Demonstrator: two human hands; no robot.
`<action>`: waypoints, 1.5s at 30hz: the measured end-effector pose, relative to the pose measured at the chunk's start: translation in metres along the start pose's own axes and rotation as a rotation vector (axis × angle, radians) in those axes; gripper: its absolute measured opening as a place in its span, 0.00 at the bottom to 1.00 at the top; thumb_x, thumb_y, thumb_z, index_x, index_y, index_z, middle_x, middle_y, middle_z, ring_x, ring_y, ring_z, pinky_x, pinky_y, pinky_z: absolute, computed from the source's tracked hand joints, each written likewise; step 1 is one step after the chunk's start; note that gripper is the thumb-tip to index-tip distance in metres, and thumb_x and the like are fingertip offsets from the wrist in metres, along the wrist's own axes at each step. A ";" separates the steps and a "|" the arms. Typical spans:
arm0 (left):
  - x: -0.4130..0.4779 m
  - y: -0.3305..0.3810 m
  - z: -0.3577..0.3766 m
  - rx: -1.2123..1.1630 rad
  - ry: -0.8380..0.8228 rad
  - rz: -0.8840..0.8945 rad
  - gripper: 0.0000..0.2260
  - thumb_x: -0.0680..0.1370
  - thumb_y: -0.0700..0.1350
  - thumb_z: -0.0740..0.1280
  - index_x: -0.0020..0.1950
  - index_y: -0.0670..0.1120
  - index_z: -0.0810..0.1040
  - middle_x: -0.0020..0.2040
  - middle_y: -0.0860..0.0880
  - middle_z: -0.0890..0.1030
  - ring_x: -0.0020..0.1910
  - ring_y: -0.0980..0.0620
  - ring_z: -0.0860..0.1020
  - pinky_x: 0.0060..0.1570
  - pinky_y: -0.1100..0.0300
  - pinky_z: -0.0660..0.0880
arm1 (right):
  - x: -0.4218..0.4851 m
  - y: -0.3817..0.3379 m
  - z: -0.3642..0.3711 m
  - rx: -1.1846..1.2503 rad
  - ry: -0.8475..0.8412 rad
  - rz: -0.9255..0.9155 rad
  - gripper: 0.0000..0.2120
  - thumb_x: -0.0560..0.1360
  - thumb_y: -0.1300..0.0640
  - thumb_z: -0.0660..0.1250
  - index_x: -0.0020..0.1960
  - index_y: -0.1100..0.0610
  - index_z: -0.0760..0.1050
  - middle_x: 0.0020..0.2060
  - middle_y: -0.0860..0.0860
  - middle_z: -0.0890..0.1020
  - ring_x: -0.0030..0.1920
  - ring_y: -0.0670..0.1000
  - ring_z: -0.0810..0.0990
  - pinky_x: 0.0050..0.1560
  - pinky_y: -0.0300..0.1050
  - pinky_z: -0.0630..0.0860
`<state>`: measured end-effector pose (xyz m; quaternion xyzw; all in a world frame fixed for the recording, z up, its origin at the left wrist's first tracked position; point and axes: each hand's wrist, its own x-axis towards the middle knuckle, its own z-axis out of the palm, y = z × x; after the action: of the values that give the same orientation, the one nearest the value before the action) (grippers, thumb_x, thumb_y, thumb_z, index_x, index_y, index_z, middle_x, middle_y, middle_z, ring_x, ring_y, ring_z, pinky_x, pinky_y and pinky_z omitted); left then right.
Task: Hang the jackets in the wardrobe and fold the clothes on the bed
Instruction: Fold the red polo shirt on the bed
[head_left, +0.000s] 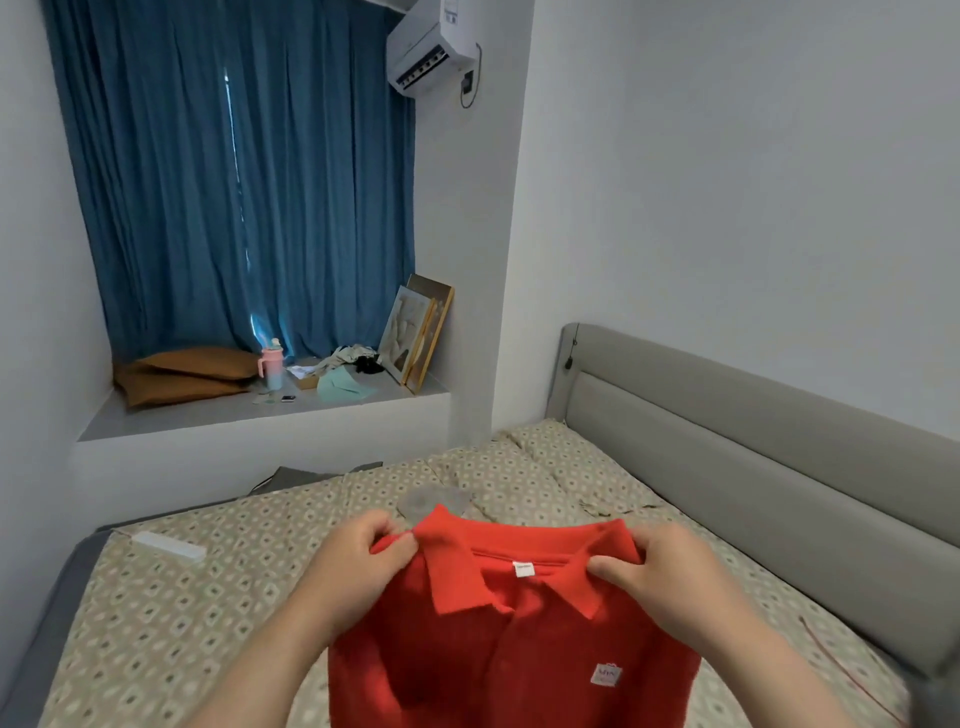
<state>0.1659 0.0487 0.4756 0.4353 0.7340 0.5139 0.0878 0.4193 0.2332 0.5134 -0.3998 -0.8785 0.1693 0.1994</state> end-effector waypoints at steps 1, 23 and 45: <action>0.003 0.004 0.006 -0.005 -0.068 0.033 0.14 0.74 0.44 0.72 0.30 0.50 0.74 0.27 0.54 0.74 0.28 0.63 0.70 0.31 0.68 0.64 | 0.001 0.011 -0.002 -0.046 0.012 0.051 0.18 0.66 0.34 0.69 0.34 0.49 0.78 0.29 0.43 0.81 0.32 0.42 0.78 0.34 0.45 0.73; 0.159 0.027 0.290 -0.236 -0.227 -0.126 0.16 0.81 0.38 0.64 0.33 0.39 0.80 0.32 0.50 0.76 0.32 0.52 0.73 0.35 0.59 0.71 | 0.112 0.269 -0.044 0.833 -0.165 0.415 0.07 0.70 0.58 0.73 0.38 0.60 0.79 0.31 0.52 0.75 0.31 0.48 0.72 0.32 0.41 0.65; 0.288 0.110 0.415 0.247 -0.275 0.507 0.17 0.81 0.45 0.65 0.33 0.48 0.69 0.27 0.55 0.69 0.30 0.59 0.69 0.32 0.62 0.64 | 0.124 0.411 -0.047 0.633 0.528 0.255 0.16 0.78 0.62 0.68 0.37 0.44 0.82 0.37 0.34 0.84 0.40 0.31 0.79 0.40 0.24 0.70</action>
<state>0.2914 0.5507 0.4692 0.6774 0.6401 0.3627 0.0015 0.6279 0.5914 0.3928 -0.4538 -0.6457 0.3455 0.5077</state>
